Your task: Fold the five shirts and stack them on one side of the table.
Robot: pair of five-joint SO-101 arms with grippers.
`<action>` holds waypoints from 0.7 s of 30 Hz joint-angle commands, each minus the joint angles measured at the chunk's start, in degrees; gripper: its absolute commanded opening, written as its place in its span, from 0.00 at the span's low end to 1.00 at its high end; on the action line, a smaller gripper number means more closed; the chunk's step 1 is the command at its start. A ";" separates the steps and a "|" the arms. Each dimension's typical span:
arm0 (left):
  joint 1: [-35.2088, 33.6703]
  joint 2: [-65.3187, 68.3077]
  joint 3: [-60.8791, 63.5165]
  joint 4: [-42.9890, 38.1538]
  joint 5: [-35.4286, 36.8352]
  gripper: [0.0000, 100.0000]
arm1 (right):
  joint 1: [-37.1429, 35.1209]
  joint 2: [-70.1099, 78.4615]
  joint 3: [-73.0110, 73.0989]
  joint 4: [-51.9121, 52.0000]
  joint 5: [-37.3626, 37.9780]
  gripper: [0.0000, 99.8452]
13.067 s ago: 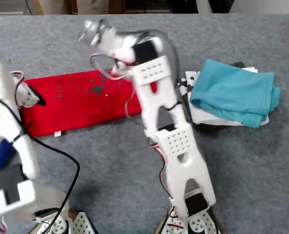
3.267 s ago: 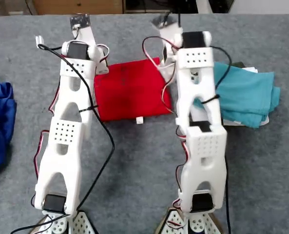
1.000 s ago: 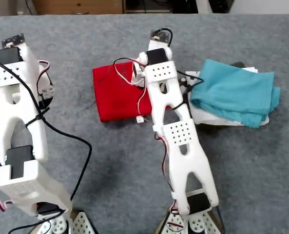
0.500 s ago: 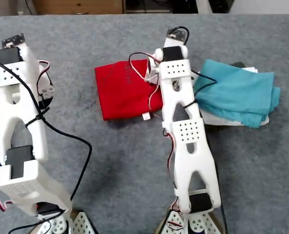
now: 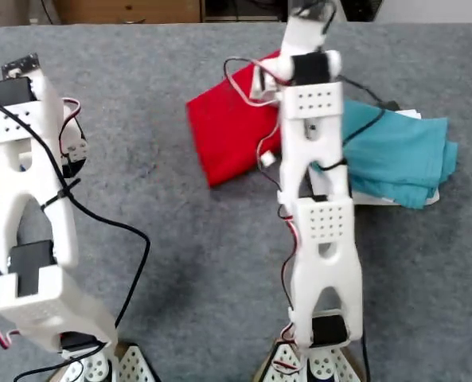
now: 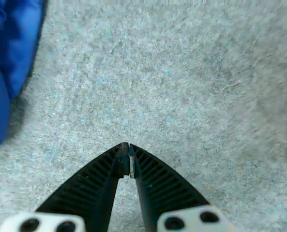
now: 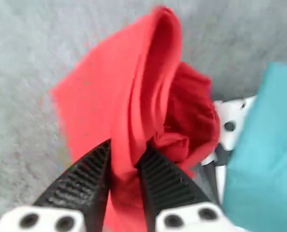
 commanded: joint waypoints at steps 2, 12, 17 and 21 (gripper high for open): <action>-0.53 -6.99 -0.44 -0.18 0.35 0.02 | 1.45 -8.75 -1.89 0.97 2.55 0.01; -0.44 -10.33 -0.35 0.09 0.26 0.02 | 4.53 -11.12 -1.98 1.05 3.78 0.01; -0.35 -10.33 -0.35 0.18 0.26 0.02 | 8.13 -15.87 -0.92 1.05 6.68 0.01; -0.09 -10.33 -0.35 0.18 0.35 0.02 | 13.05 -19.56 7.60 1.05 7.12 0.01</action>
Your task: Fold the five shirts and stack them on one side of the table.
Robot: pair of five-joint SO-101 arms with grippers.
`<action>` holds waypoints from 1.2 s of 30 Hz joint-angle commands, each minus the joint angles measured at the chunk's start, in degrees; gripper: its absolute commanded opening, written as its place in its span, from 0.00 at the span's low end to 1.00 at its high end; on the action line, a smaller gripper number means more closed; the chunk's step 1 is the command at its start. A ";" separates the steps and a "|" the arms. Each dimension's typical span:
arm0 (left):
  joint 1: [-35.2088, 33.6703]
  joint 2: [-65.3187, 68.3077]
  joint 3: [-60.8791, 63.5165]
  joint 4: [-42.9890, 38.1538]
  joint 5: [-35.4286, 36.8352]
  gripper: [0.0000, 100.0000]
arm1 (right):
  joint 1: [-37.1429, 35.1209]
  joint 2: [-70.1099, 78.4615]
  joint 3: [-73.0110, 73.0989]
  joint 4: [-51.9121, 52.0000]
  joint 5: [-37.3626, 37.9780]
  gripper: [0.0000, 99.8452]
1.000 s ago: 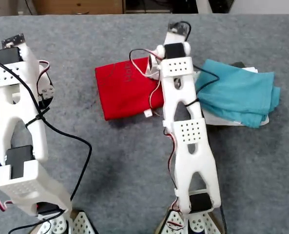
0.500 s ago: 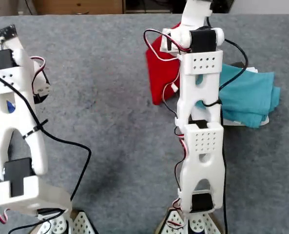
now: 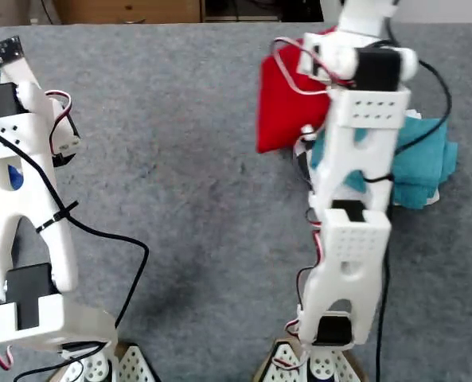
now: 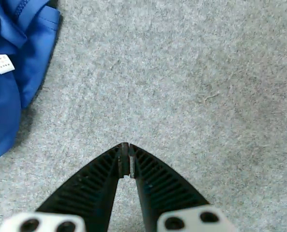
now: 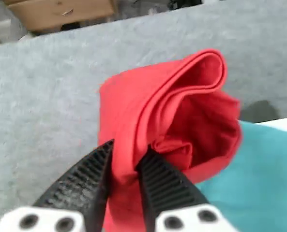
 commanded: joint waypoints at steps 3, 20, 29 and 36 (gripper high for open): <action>-0.09 -2.59 -0.35 0.18 0.26 0.02 | 4.88 -10.77 12.00 0.88 3.52 0.01; -0.18 -2.68 -0.79 0.18 0.18 0.02 | 8.13 -23.60 26.59 -4.31 6.07 0.01; -0.53 -2.68 -0.62 0.18 0.09 0.02 | 10.15 -20.62 30.55 -4.57 7.21 0.01; -0.09 -2.68 -1.14 0.18 0.09 0.02 | 14.29 -18.15 31.16 -4.31 8.62 0.01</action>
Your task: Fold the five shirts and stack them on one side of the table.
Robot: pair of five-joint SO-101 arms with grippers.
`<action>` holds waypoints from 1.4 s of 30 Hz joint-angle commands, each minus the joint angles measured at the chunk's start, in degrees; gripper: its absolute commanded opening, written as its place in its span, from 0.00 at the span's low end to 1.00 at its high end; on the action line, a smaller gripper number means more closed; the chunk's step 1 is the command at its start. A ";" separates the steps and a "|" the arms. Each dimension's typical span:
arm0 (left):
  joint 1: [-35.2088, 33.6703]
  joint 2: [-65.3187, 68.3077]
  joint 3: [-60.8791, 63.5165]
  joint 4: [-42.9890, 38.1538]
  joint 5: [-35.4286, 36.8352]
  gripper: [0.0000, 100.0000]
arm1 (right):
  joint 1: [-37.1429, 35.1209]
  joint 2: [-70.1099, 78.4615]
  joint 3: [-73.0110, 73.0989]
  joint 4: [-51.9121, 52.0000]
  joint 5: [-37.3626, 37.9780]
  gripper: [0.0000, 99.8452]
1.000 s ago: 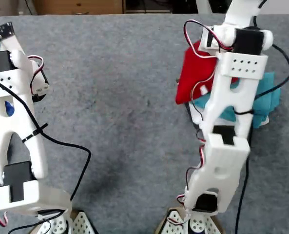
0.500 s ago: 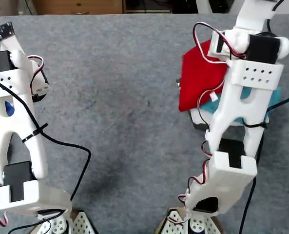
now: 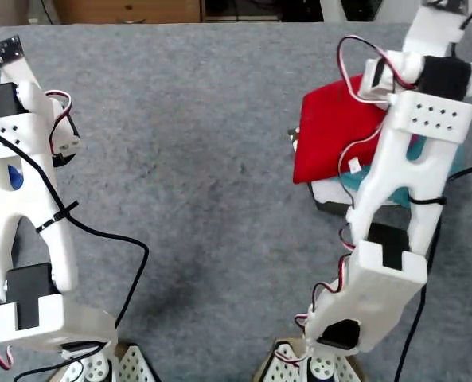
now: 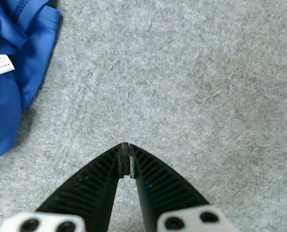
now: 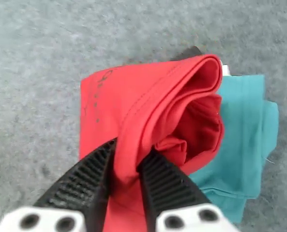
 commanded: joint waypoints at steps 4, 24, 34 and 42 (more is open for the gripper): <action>0.00 -2.68 -1.14 0.18 0.09 0.02 | 2.86 0.40 0.22 -0.88 3.78 0.01; 0.00 -2.68 -1.14 0.00 0.09 0.02 | 4.62 1.45 -6.73 -3.69 6.24 0.01; -0.09 -2.68 -1.14 0.26 0.09 0.02 | 6.81 1.54 3.21 -7.82 6.42 0.01; -0.09 -2.68 -1.14 0.26 0.09 0.02 | 7.96 1.45 5.76 -7.74 8.79 0.01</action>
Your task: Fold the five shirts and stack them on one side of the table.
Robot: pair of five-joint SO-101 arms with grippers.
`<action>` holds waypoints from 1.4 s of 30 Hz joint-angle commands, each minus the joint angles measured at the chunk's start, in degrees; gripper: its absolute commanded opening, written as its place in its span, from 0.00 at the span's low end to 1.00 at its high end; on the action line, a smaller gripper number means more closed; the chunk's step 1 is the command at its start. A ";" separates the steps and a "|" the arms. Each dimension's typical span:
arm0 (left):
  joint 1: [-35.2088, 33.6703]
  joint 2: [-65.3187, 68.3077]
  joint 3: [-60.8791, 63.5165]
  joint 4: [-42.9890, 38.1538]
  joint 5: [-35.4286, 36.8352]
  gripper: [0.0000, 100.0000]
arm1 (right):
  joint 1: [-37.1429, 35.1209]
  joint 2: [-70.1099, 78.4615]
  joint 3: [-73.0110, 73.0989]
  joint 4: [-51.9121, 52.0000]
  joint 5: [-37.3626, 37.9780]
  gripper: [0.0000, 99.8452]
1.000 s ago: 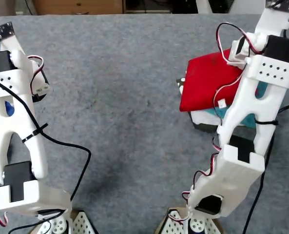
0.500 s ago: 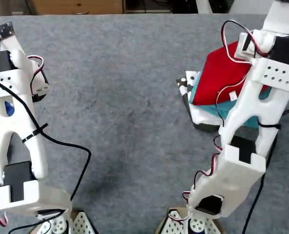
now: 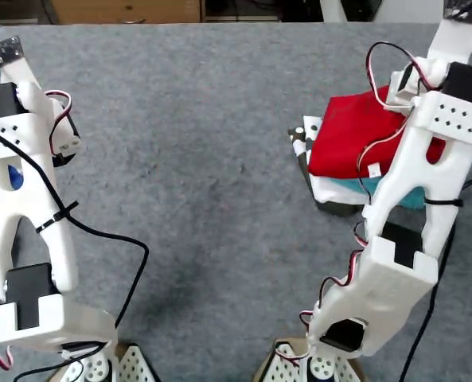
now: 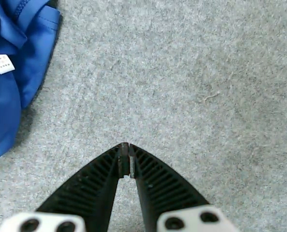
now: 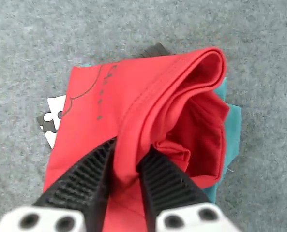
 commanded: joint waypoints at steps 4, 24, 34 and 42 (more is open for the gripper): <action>-0.09 -2.68 -1.14 0.26 0.09 0.02 | 2.24 -0.31 0.13 -1.23 2.20 0.01; 0.00 -2.68 -1.14 0.18 0.18 0.02 | 1.54 -0.31 -0.22 0.18 7.30 0.30; 0.00 -4.26 -0.44 0.26 0.09 0.02 | 0.92 8.04 0.04 -7.82 7.74 0.04; 0.00 -9.10 2.55 -0.18 -1.49 0.02 | 5.67 21.67 -0.04 -5.71 6.07 0.04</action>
